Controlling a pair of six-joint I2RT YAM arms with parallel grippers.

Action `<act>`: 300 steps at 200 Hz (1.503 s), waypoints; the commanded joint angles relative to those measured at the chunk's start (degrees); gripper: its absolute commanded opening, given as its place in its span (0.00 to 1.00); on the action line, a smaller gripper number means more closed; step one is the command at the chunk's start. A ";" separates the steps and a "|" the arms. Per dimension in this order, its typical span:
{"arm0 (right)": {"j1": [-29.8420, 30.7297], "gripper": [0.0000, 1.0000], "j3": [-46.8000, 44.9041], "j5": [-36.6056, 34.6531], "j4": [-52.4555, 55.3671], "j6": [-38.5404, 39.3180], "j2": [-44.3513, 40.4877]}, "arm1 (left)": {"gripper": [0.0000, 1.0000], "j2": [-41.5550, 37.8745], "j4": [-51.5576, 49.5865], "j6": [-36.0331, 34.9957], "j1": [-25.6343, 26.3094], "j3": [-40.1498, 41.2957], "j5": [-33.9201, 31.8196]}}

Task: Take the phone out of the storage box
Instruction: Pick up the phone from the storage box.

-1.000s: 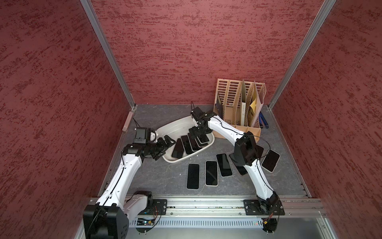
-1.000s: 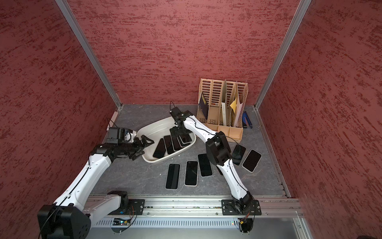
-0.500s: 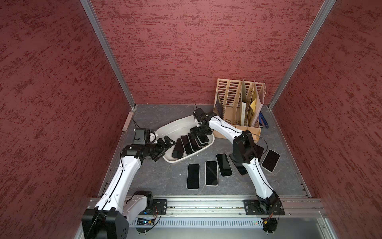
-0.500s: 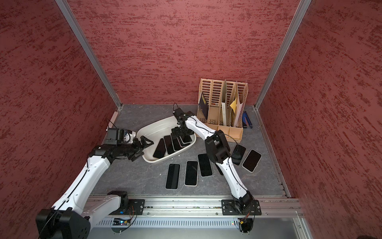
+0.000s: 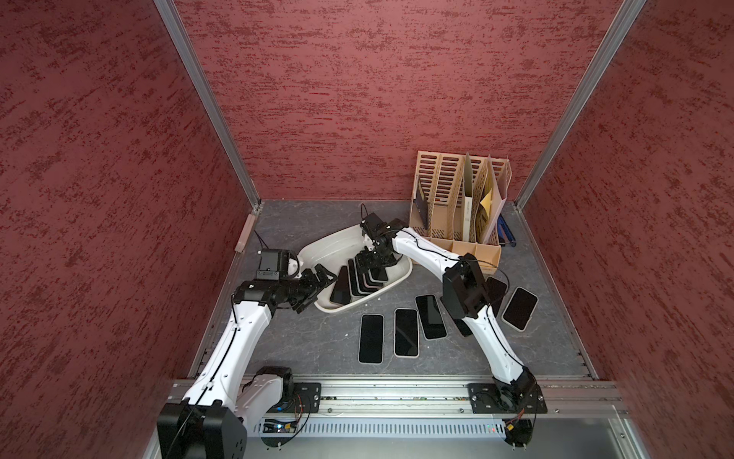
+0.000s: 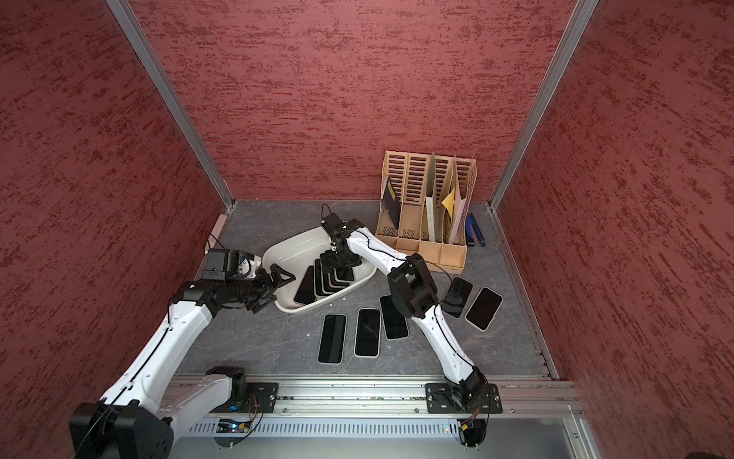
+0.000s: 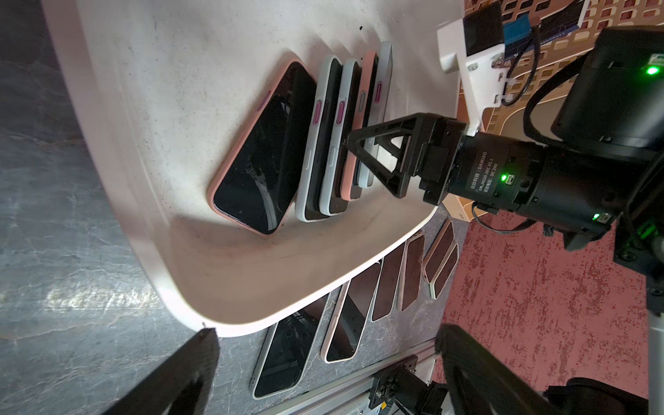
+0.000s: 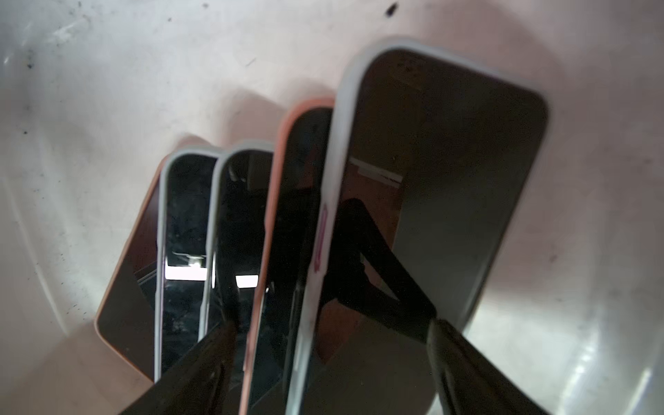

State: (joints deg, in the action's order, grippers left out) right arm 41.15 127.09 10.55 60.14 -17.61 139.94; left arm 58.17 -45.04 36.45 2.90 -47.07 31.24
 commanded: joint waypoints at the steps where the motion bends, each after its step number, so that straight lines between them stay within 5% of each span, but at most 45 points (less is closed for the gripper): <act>1: 2.98 0.87 1.97 5.59 0.31 -1.98 -0.03 | 1.00 0.03 1.24 -0.31 -0.29 0.06 0.22; 71: 0.10 0.97 -1.66 -1.15 -1.50 -3.25 -4.36 | 1.00 -0.30 0.13 -0.83 -0.33 -0.13 0.37; 172: -7.25 0.98 -4.30 5.91 -3.37 -0.44 -3.72 | 1.00 -1.04 -1.53 -1.03 -0.35 -0.51 -0.20; 204: -7.25 0.98 -4.13 11.69 -4.76 1.18 -2.36 | 1.00 -1.88 -1.76 -0.67 -0.34 0.22 -0.43; 300: -7.40 0.98 -3.30 13.61 -3.19 0.70 1.81 | 1.00 -3.33 -3.37 -0.80 -0.39 0.40 -1.27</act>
State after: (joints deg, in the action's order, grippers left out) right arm 33.95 123.00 23.07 56.51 -17.52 139.72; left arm 55.90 -47.53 36.38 2.90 -47.07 30.83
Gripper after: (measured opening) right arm 0.983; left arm 0.997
